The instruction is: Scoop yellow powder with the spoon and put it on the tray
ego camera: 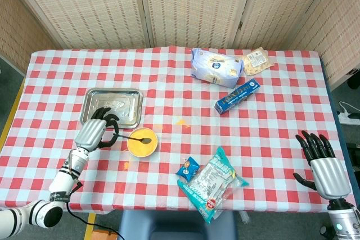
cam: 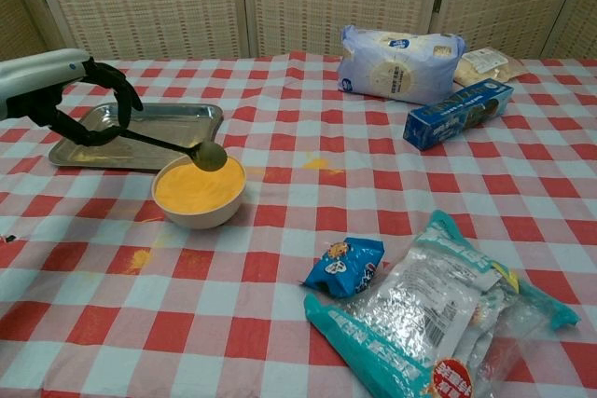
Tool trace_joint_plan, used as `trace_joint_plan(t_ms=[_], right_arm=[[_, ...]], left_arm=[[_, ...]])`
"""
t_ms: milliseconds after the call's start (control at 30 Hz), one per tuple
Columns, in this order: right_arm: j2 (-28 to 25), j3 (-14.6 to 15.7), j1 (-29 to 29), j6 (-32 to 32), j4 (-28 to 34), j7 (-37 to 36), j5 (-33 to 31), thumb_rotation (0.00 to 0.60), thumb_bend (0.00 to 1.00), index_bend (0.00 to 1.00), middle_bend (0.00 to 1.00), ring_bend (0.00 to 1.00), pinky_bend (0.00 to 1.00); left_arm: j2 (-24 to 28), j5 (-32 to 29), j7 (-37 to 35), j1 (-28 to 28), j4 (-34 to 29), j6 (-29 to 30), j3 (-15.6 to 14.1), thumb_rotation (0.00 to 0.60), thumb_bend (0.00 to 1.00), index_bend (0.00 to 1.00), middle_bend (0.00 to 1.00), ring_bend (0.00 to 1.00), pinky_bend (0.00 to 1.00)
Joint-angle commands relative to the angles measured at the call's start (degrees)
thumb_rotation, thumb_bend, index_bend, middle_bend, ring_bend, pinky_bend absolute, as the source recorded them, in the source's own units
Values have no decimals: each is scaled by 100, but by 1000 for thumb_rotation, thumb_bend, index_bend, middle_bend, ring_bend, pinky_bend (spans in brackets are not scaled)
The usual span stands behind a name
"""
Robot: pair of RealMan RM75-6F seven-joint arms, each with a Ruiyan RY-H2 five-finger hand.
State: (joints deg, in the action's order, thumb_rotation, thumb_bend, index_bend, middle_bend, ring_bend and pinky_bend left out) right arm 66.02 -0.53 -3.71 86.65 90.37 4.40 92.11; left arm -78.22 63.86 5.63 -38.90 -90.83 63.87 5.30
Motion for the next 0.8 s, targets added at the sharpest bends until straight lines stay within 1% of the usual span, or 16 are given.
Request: trace_joint_plan(t_ms=[33,133,267,533,667,700,800], right_arm=[[-12,-1,7,15,5,-22,3,600,50,0,0,0,0],[-25,-8,11,17,0,-43,-12,600,50,0,0,0,0],[-32,-15,1,-18,-6,-49,-40,600,50,0,0,0,0],[-36,-14,-7,-47,6,-48,-52,600,51,0,0,0,0],[-40,-9,-9,-57,11,-51,-50,600,51,0,0,0,0],[-42,-7,-10,-63,14,-49,-51,600,50,0,0,0,0],[-48,-8,-9,-76,31,-27,-69,600,50,0,0,0,0]], left_arm=[[-469,195,671,145,170,486,-49,600,641,887,281,53,30],[-738,393,891,216,376,651,-119,600,640,888,281,53,30],[-1025,658,1057,297,673,853,-139,600,638,888,281,54,30],[-1366,1028,1254,414,1245,1132,-95,600,639,887,286,63,30],[-1418,1070,1256,430,1348,1150,-78,600,638,888,287,64,30],[-1447,1086,1262,433,1417,1150,-63,600,637,887,288,65,30],[-1600,944,1319,344,1856,981,146,600,635,888,290,67,30]])
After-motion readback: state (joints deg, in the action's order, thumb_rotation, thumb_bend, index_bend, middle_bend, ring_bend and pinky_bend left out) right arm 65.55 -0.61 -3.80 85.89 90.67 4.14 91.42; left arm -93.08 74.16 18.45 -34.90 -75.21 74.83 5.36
